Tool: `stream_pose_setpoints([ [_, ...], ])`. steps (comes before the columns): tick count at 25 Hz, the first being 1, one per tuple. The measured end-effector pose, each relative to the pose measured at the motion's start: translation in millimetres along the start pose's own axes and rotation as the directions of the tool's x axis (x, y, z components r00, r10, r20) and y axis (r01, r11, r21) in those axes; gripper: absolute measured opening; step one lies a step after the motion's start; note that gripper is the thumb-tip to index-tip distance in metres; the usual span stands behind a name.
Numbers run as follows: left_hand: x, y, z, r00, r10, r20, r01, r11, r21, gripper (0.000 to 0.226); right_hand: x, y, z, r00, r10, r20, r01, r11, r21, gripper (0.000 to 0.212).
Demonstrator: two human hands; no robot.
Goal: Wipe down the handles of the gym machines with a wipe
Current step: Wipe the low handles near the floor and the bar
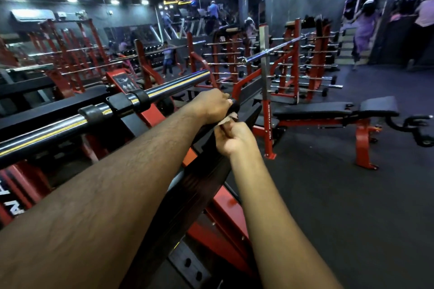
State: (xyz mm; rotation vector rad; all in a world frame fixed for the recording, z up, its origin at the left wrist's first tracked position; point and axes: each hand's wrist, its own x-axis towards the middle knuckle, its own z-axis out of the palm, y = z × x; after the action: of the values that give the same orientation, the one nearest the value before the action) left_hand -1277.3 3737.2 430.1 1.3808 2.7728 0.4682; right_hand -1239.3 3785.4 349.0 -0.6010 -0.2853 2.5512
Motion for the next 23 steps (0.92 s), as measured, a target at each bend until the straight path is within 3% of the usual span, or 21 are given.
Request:
stream_pose_setpoints([
  [3,3.5,-2.1,2.0,0.999,0.015,-0.030,-0.015,1.000,-0.003,0.040,-20.7,31.2,-12.5,0.987,-0.033,0.160,0.047,0.995,-0.087,0.041],
  [8,0.8,-4.6,0.6,0.997,0.036,-0.062,-0.035,0.999,0.004,0.035,-16.9,20.8,-1.7,0.995,-0.069,0.067,0.064,0.995,0.074,0.042],
  [12,-6.1,-5.0,-2.7,0.995,0.013,-0.103,-0.021,0.997,-0.077,0.031,-61.1,60.4,-21.4,0.966,-0.021,0.259,0.066,0.984,-0.168,0.067],
  [14,-16.9,-6.6,-4.6,0.993,0.028,-0.116,-0.035,0.998,-0.054,0.028,-55.7,56.5,-21.3,0.964,-0.083,0.254,0.121,0.982,-0.142,0.053],
  [16,-31.8,-11.0,-6.7,0.997,0.060,-0.055,-0.060,0.998,0.012,0.029,-35.6,39.1,-12.8,0.981,-0.153,0.116,0.159,0.987,-0.040,0.030],
  [18,-46.2,-20.4,-8.9,0.996,0.089,0.030,-0.091,0.995,0.050,0.034,-35.3,42.3,-7.8,0.987,-0.156,0.032,0.158,0.981,-0.113,0.026],
  [20,-63.8,-32.8,-14.4,0.993,0.093,0.069,-0.093,0.996,-0.011,0.044,-59.4,67.0,-21.3,0.987,-0.053,0.149,0.091,0.962,-0.256,0.034],
  [23,-98.0,-51.4,-19.0,0.995,0.088,0.037,-0.086,0.994,-0.062,0.047,-92.4,79.9,-29.1,0.971,0.048,0.234,0.031,0.946,-0.323,0.038],
])
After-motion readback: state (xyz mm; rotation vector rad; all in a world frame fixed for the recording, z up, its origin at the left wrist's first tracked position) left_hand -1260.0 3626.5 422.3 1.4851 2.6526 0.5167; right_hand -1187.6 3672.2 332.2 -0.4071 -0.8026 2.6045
